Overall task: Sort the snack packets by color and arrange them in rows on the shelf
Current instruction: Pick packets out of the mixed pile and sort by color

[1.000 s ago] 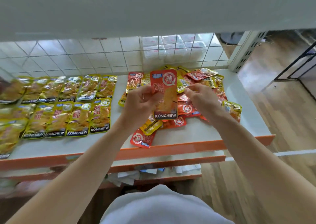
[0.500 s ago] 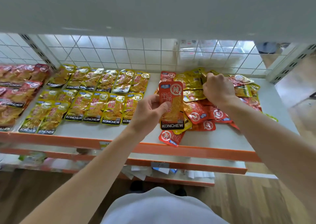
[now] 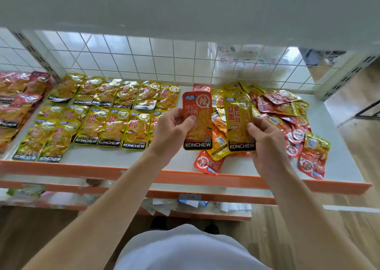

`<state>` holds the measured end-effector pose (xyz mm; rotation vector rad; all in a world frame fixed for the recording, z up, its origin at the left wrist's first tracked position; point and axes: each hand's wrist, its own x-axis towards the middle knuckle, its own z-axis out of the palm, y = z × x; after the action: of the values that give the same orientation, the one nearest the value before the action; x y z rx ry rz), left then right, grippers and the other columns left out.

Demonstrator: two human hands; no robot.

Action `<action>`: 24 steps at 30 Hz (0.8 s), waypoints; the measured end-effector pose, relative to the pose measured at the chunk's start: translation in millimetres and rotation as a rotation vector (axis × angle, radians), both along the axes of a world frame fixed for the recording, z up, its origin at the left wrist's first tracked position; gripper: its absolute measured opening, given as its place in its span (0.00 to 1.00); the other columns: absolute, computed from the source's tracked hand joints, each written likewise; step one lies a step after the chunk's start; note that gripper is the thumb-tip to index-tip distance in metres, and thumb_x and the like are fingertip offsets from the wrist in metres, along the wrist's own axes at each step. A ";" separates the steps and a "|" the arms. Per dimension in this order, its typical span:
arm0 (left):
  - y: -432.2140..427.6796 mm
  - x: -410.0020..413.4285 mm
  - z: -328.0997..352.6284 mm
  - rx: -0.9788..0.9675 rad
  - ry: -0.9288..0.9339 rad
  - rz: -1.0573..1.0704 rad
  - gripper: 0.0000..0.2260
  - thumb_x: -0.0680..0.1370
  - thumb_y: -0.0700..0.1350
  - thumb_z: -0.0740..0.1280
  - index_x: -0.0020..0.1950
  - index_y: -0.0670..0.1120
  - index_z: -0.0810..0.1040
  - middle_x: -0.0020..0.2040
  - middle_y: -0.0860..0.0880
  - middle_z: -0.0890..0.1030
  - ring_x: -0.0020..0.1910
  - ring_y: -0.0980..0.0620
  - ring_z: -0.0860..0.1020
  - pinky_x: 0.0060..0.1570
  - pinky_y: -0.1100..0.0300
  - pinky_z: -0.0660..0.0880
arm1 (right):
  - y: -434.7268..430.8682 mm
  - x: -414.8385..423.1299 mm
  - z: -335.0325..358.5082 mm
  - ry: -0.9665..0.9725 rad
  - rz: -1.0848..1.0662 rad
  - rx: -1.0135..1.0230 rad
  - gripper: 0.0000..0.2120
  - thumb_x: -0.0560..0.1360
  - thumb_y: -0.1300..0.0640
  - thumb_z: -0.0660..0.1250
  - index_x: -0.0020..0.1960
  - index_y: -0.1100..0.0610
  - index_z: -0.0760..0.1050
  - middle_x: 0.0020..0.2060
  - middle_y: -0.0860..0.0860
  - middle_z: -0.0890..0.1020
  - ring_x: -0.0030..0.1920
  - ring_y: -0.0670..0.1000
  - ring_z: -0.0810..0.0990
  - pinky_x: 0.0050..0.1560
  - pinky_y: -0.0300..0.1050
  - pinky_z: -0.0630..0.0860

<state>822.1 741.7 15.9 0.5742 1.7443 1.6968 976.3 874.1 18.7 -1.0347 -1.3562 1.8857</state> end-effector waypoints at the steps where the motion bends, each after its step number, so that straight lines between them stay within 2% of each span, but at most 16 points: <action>1: -3.9 -1.3 -1.9 -0.009 0.003 0.000 0.07 0.81 0.36 0.66 0.56 0.43 0.81 0.47 0.48 0.85 0.46 0.54 0.84 0.45 0.60 0.80 | -5.8 -1.3 -1.5 0.003 -0.001 -0.028 0.11 0.81 0.68 0.59 0.52 0.58 0.79 0.43 0.53 0.85 0.44 0.53 0.84 0.48 0.51 0.82; 4: -17.3 -4.6 -6.9 -0.024 0.004 0.009 0.07 0.82 0.37 0.66 0.58 0.43 0.80 0.49 0.47 0.85 0.49 0.51 0.84 0.49 0.57 0.82 | -19.9 -5.9 -4.5 0.032 0.026 -0.087 0.10 0.81 0.67 0.59 0.55 0.60 0.78 0.45 0.54 0.85 0.45 0.51 0.85 0.44 0.46 0.82; 6: -27.3 -6.8 -10.0 -0.031 0.005 0.008 0.07 0.82 0.37 0.65 0.56 0.44 0.80 0.50 0.46 0.85 0.49 0.51 0.84 0.51 0.56 0.82 | -29.7 -10.0 -5.6 0.025 0.052 -0.084 0.09 0.81 0.65 0.60 0.56 0.59 0.78 0.46 0.54 0.85 0.47 0.51 0.84 0.45 0.45 0.81; 9: -43.2 -11.2 -15.9 -0.044 -0.009 0.004 0.06 0.82 0.38 0.66 0.56 0.45 0.80 0.53 0.43 0.84 0.52 0.47 0.84 0.53 0.52 0.82 | -45.7 -16.6 -8.2 -0.017 0.038 -0.030 0.06 0.81 0.61 0.63 0.54 0.58 0.79 0.47 0.53 0.85 0.48 0.52 0.85 0.50 0.49 0.81; 11: -54.9 -15.1 -19.1 -0.059 -0.012 0.011 0.06 0.82 0.38 0.66 0.55 0.48 0.80 0.52 0.44 0.85 0.51 0.48 0.84 0.52 0.53 0.82 | -57.0 -20.5 -9.5 -0.061 0.029 0.007 0.06 0.80 0.59 0.65 0.54 0.57 0.79 0.46 0.53 0.86 0.47 0.53 0.85 0.51 0.54 0.81; 14: -74.8 -25.2 -21.9 -0.078 -0.002 0.012 0.06 0.82 0.39 0.66 0.54 0.49 0.80 0.50 0.46 0.85 0.50 0.48 0.84 0.51 0.53 0.82 | -75.0 -28.8 -10.1 -0.075 0.031 0.000 0.04 0.79 0.60 0.67 0.53 0.57 0.79 0.47 0.55 0.86 0.50 0.57 0.85 0.55 0.60 0.80; 18: -101.4 -44.8 -22.6 -0.088 -0.006 0.009 0.06 0.82 0.40 0.66 0.57 0.49 0.80 0.51 0.47 0.85 0.51 0.48 0.84 0.53 0.49 0.82 | -100.4 -46.5 -9.1 -0.080 0.041 -0.005 0.03 0.78 0.63 0.68 0.51 0.57 0.80 0.46 0.54 0.86 0.53 0.58 0.85 0.58 0.61 0.79; 21: -121.2 -58.5 -20.7 -0.088 0.004 0.009 0.07 0.82 0.40 0.67 0.55 0.51 0.81 0.48 0.50 0.86 0.50 0.49 0.84 0.51 0.52 0.82 | -120.4 -61.2 -11.1 -0.093 0.059 0.008 0.03 0.78 0.63 0.69 0.50 0.58 0.80 0.45 0.55 0.87 0.50 0.57 0.85 0.58 0.60 0.80; 24: -137.5 -65.4 -19.2 -0.099 0.009 0.012 0.07 0.82 0.39 0.67 0.57 0.48 0.81 0.47 0.49 0.86 0.48 0.50 0.85 0.45 0.58 0.82 | -133.9 -67.2 -13.2 -0.094 0.058 0.015 0.04 0.77 0.63 0.69 0.50 0.56 0.80 0.45 0.55 0.87 0.49 0.56 0.85 0.54 0.54 0.81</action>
<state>756.7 604.2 -3.3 0.5281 1.8302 1.6081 909.1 740.3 5.5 -1.0994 -1.4663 1.8870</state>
